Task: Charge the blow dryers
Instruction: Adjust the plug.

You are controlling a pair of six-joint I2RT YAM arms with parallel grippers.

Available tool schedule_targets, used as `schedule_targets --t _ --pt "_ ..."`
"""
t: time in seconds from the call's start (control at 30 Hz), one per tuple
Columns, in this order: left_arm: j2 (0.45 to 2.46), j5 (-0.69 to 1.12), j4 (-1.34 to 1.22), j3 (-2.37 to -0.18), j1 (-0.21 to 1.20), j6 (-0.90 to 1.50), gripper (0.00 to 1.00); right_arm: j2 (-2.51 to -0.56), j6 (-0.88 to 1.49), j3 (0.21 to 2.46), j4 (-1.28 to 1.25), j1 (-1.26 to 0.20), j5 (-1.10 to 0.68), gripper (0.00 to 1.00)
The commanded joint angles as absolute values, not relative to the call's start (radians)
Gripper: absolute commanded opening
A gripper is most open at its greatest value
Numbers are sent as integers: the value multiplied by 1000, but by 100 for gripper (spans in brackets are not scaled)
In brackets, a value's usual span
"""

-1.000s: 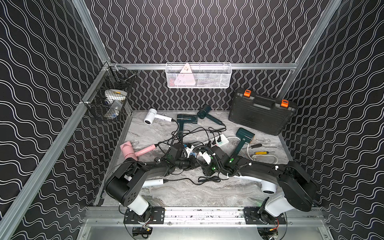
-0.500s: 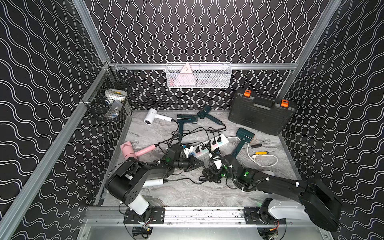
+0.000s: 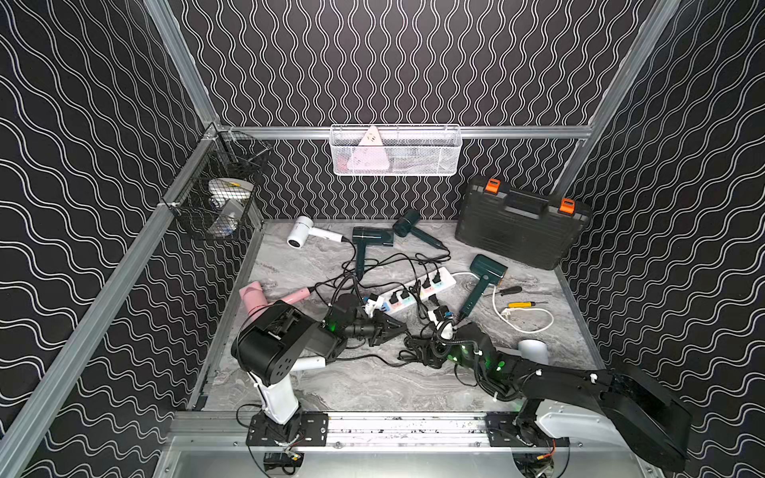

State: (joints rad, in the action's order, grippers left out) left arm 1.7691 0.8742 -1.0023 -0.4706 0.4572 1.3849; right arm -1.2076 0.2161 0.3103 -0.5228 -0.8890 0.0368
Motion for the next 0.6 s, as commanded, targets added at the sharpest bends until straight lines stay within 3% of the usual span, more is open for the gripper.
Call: schedule_targets --t 0.0,0.07,0.4,0.57 --pt "1778 899 -1104 -472 455 1434 0 -1239 175 334 -570 -890 -6 67" --pt "1781 901 -1112 -471 456 1437 0 -1262 177 339 -589 -890 -8 45" --pt "1794 910 -1201 -460 456 1476 0 -1315 207 359 -624 -870 -70 43" --pt "1809 912 -1246 -455 459 1496 0 -1322 215 360 -629 -858 -90 32"
